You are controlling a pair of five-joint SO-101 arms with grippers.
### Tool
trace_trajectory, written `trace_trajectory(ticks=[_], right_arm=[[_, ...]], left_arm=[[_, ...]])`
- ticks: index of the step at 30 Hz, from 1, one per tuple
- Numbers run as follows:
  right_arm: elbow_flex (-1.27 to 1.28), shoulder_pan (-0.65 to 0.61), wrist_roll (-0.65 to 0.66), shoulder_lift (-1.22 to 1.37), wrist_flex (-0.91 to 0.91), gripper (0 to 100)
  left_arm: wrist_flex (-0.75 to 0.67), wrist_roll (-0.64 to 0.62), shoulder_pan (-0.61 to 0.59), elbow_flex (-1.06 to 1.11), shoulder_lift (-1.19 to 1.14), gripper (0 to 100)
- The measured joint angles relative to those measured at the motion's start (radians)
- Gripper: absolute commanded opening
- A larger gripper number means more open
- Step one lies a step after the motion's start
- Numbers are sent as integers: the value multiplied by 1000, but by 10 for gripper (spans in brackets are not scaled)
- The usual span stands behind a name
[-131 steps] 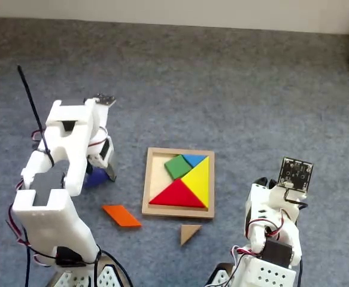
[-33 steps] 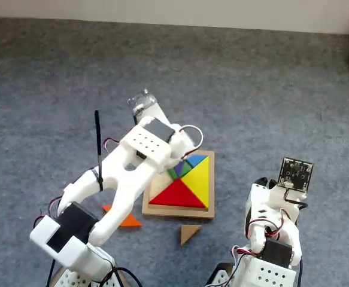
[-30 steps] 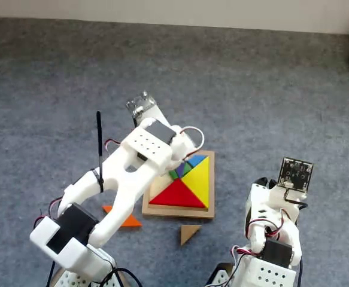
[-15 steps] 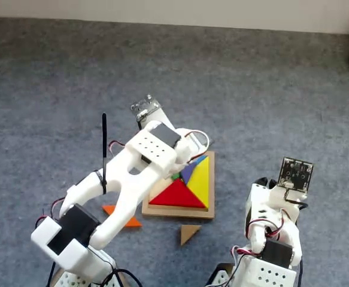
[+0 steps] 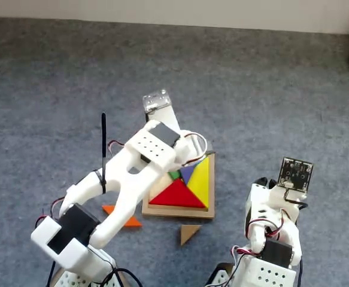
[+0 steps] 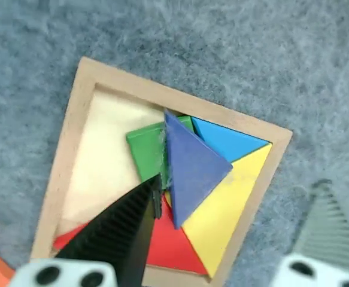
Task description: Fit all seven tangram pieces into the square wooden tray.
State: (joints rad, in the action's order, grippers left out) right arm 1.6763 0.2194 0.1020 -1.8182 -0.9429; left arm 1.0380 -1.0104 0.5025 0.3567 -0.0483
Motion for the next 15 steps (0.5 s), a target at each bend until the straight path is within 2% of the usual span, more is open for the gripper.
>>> trace_trajectory(ticks=[2,6,10,15], right_arm=[[0,0,0,0,0,54],[0,0,0,0,0,54],[0,0,0,0,0,54],[0,0,0,0,0,54]], left_arm=[[0,71,-21,0,0,7],[0,252,-40,0,0,38],[0,344,-48,0,0,6],[61,603,-43,-23,0,6]])
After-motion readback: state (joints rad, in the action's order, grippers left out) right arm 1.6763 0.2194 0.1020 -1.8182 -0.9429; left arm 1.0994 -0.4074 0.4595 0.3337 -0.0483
